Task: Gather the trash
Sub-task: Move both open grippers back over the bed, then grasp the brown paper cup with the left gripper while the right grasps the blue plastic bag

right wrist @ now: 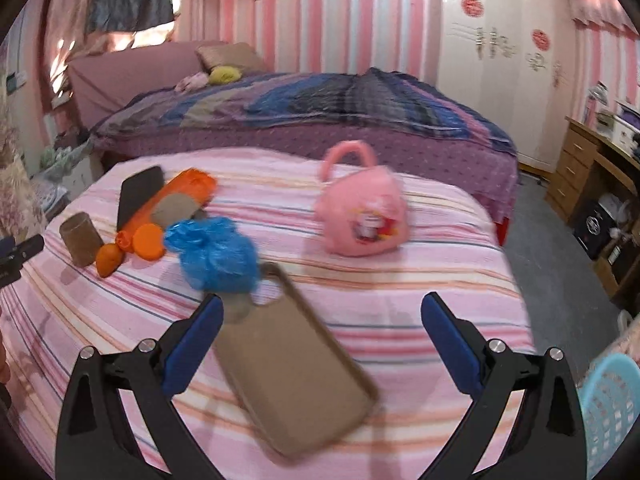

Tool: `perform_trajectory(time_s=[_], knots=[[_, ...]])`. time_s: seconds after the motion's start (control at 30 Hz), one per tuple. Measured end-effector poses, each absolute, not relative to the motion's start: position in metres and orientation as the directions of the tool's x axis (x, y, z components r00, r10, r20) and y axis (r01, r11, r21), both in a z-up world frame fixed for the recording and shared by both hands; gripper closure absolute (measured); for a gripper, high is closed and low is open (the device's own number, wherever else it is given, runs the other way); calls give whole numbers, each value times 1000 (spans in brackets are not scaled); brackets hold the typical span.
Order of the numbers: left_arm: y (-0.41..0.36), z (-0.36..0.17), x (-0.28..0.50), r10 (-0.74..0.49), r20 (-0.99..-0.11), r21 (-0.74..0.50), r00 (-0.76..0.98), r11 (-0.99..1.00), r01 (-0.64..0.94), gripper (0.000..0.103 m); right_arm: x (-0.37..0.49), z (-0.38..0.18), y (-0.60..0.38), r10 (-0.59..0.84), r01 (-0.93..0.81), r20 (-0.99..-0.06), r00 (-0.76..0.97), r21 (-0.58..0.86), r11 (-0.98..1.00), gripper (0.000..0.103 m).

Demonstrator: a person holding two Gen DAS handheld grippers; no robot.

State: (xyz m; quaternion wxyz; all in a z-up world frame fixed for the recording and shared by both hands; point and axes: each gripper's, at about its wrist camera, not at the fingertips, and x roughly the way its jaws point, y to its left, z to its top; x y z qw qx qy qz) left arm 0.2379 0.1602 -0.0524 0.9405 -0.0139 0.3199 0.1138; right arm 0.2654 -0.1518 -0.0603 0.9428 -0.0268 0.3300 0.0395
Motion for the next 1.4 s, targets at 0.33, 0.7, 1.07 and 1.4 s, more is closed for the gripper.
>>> perform_trajectory(time_s=[0.33,0.7,1.07,1.4], knots=[[178,-67,253,186,-648,12,739,972,-234,6,307,-72,-95,96,-200,-656,748,-85,976,7],[158,-69,271,113,-658,-12,744,987,-161,6,315,-81,-91,183,-272,-674,715,-27,962,72],[132,-78,289,18,-665,-35,747,998,-55,34,262,-67,-121,129,-221,-637,760,-66,973,75],[129,-66,276,45,-662,-1,748,998,-61,68,247,-63,-156,109,-195,-617,780,-73,978,75]])
